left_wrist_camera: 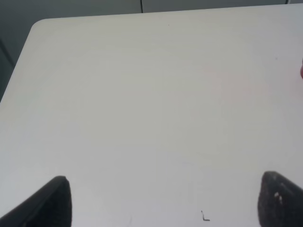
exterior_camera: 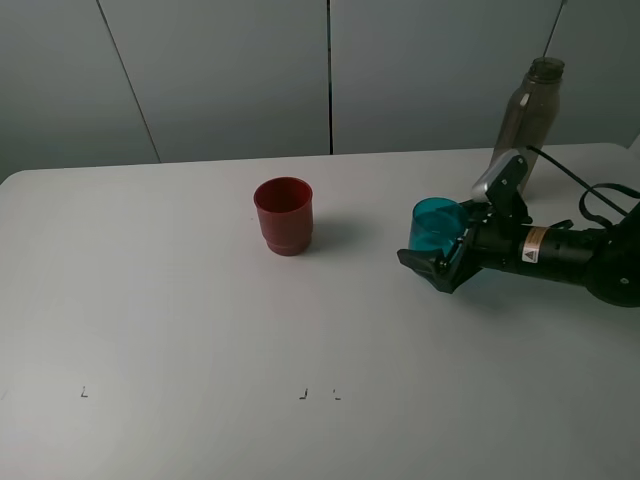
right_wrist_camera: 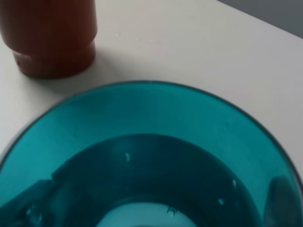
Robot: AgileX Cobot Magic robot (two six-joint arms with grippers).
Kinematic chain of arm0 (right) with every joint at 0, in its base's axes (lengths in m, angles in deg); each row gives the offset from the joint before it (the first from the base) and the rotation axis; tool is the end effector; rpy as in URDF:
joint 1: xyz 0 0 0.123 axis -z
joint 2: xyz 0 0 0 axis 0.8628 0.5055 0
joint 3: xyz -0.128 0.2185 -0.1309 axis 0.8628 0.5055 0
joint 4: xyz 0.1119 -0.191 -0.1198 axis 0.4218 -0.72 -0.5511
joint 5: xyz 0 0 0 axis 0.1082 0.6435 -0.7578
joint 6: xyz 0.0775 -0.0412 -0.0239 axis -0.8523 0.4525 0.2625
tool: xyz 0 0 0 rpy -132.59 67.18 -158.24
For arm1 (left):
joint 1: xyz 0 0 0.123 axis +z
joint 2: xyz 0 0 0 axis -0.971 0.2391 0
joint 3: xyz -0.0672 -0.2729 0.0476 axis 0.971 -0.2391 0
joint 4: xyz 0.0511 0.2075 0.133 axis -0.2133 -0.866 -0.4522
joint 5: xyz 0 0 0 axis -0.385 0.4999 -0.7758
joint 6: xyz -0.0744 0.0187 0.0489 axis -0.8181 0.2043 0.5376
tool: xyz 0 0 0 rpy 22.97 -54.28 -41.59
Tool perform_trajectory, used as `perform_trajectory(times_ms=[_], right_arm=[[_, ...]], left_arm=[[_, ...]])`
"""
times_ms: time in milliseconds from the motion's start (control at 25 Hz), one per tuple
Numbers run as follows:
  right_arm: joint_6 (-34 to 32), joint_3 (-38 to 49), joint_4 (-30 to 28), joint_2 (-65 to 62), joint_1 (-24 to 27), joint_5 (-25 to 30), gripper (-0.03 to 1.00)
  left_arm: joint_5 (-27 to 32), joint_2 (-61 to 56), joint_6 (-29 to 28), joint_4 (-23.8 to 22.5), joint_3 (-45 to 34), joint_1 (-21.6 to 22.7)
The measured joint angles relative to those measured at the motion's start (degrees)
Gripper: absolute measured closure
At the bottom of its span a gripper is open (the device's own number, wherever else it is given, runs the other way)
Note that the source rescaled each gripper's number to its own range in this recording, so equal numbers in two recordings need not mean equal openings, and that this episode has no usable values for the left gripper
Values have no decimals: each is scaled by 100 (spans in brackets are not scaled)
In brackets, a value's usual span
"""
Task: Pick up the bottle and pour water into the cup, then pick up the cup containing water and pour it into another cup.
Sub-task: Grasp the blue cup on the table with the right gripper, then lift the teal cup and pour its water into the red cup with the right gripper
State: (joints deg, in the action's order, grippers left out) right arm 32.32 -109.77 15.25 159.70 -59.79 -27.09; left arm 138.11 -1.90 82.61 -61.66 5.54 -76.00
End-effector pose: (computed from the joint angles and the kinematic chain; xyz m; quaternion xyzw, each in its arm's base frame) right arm 0.2986 0.0617 0.0492 -0.3623 0.7597 0.2035 0.5002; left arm -0.0075 0.0017 0.2780 -0.0019 0.8571 0.0114 0.5150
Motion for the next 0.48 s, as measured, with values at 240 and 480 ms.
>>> perform_trajectory(times_ms=[240,480], right_arm=[[-10,-36,-12,0,-32,0,-3],[-10,-36,-12,0,-32,0,91]], left_arm=[[0,0,0,0,0,0],[0,0,0,0,0,0]])
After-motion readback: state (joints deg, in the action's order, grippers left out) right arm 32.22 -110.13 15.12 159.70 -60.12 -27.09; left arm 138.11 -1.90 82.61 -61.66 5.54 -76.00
